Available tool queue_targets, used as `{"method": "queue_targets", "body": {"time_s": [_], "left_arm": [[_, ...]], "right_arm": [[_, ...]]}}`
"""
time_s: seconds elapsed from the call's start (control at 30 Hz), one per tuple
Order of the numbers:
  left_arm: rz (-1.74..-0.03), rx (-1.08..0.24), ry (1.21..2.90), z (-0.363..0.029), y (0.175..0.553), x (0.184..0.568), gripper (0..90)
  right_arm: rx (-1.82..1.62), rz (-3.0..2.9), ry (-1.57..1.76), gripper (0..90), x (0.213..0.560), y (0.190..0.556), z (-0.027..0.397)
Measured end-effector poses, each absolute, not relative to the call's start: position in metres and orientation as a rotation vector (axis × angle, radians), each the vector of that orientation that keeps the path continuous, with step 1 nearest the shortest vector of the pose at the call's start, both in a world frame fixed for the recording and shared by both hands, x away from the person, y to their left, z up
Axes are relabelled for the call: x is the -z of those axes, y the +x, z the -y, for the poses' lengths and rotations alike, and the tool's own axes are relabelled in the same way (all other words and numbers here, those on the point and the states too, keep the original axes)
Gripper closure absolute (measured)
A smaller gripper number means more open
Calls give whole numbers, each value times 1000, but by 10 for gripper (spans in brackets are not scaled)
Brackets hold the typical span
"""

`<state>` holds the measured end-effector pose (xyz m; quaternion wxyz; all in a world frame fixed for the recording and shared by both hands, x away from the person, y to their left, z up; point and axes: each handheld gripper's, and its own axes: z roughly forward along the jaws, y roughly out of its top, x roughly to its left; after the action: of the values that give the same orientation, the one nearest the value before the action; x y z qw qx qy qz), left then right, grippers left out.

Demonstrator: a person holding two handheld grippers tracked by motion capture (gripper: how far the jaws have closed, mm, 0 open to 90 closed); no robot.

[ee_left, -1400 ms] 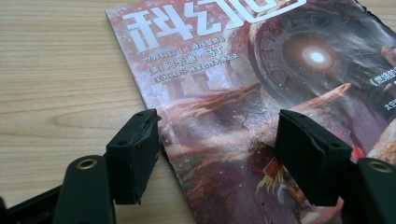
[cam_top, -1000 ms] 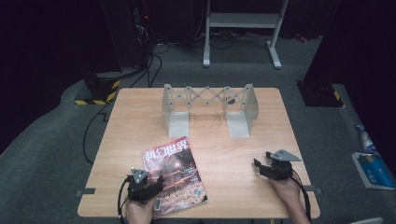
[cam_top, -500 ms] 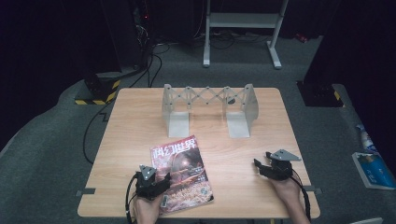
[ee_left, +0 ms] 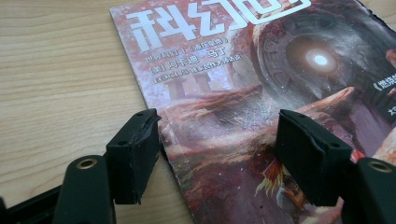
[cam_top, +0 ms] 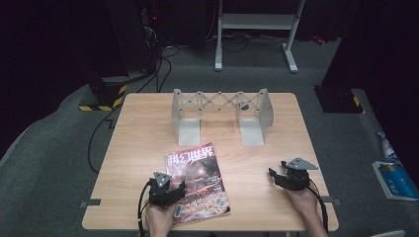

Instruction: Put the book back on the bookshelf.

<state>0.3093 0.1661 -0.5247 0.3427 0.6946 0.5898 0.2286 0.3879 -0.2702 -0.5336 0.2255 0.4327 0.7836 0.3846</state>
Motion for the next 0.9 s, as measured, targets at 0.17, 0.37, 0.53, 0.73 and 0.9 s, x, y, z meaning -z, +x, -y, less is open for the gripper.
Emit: {"method": "queue_targets", "body": {"time_s": [0.17,0.37,0.53,0.73,0.9], "left_arm": [[-1526,-593,1807,-159,313,525,307],[-1510,-581,1823,-150,320,524,307],[-1499,-574,1829,-142,326,524,308],[-1486,-565,1843,-133,332,524,308],[-1475,-567,1837,-127,335,525,309]], "right_arm": [[-1053,-2175,1191,377,532,388,270],[-1045,-2200,1181,408,531,388,270],[-1041,-2226,1172,441,529,388,271],[-1026,-2242,1169,467,527,389,270],[-1019,-2234,1195,491,526,387,267]]}}
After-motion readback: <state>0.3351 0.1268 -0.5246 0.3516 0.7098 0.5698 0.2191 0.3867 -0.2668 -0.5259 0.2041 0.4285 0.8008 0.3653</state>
